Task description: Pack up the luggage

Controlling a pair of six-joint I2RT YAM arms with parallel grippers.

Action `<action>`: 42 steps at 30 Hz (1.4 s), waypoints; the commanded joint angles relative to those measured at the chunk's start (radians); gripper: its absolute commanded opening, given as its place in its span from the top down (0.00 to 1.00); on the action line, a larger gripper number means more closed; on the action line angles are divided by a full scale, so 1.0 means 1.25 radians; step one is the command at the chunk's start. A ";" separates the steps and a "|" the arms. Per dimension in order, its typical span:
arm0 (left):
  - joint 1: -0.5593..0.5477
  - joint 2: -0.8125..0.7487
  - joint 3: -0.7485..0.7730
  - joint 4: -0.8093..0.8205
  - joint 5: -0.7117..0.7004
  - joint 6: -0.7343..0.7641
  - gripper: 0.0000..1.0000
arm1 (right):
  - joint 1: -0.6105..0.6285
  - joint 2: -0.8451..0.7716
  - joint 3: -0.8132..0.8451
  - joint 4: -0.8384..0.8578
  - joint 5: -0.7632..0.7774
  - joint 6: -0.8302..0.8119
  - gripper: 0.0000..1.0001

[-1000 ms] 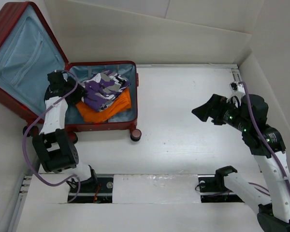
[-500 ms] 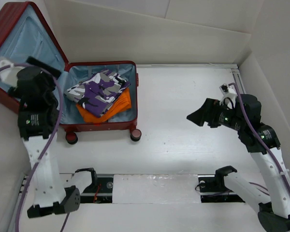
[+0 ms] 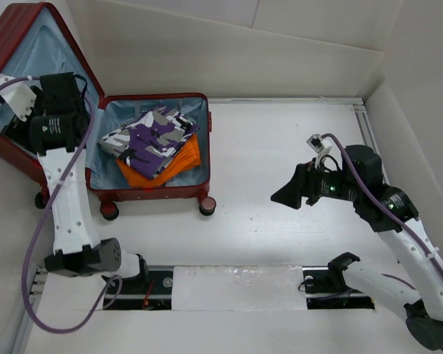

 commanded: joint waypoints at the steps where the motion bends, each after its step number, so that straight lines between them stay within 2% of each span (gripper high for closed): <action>1: 0.052 0.019 0.056 -0.069 -0.033 -0.040 0.28 | 0.024 -0.003 -0.003 0.035 0.003 -0.024 0.18; 3: 0.141 -0.001 0.056 -0.069 0.045 -0.064 0.31 | 0.031 -0.010 -0.003 0.035 0.011 -0.024 0.17; 6: 0.180 -0.038 0.002 -0.029 0.026 -0.030 0.31 | 0.048 -0.010 -0.012 0.035 0.011 -0.031 0.17; 9: 0.181 -0.036 -0.009 -0.004 0.000 -0.003 0.30 | 0.058 -0.010 -0.012 0.035 0.027 -0.032 0.16; 14: 0.181 0.078 0.140 -0.031 0.009 -0.005 0.30 | 0.067 0.006 -0.012 0.027 0.035 -0.032 0.16; 16: 0.181 0.111 0.182 -0.020 0.016 0.018 0.34 | 0.067 0.006 -0.012 0.020 0.035 -0.032 0.16; 18: 0.181 0.118 0.190 -0.020 -0.001 0.018 0.43 | 0.067 0.013 -0.019 0.020 0.054 -0.032 0.16; 23: 0.181 0.171 0.225 0.012 -0.017 0.055 0.46 | 0.067 0.013 -0.019 0.005 0.063 -0.039 0.16; 26: 0.181 0.192 0.265 0.022 -0.009 0.066 0.57 | 0.067 0.013 -0.028 0.005 0.071 -0.039 0.16; 27: 0.181 0.200 0.265 0.022 -0.009 0.066 0.63 | 0.067 0.013 -0.028 -0.002 0.071 -0.039 0.16; 28: 0.194 0.200 0.265 0.022 0.009 0.066 0.75 | 0.067 0.013 -0.036 -0.002 0.079 -0.039 0.16; 30: 0.251 0.191 0.243 0.022 0.069 0.037 0.87 | 0.067 0.013 -0.036 -0.002 0.079 -0.039 0.16; 31: 0.252 0.191 0.234 0.014 0.082 0.036 0.95 | 0.067 0.013 -0.036 -0.002 0.087 -0.039 0.16; 32: 0.252 0.181 0.219 0.014 0.083 0.036 1.00 | 0.067 0.013 -0.044 -0.002 0.087 -0.039 0.16; 35: 0.252 0.173 0.240 -0.002 0.130 -0.003 1.00 | 0.067 0.013 -0.044 -0.002 0.097 -0.039 0.16; 36: 0.241 0.173 0.228 0.007 0.139 -0.003 1.00 | 0.067 0.021 -0.044 0.006 0.097 -0.039 0.16; 38: 0.129 0.125 0.187 0.062 0.123 -0.003 1.00 | 0.067 0.021 -0.044 0.014 0.097 -0.039 0.16; 39: 0.085 0.096 0.112 0.091 0.123 -0.003 1.00 | 0.067 0.028 -0.051 0.014 0.089 -0.032 0.16; 42: -0.084 -0.058 -0.036 0.238 0.226 -0.015 1.00 | 0.067 0.028 -0.051 0.022 0.089 -0.023 0.16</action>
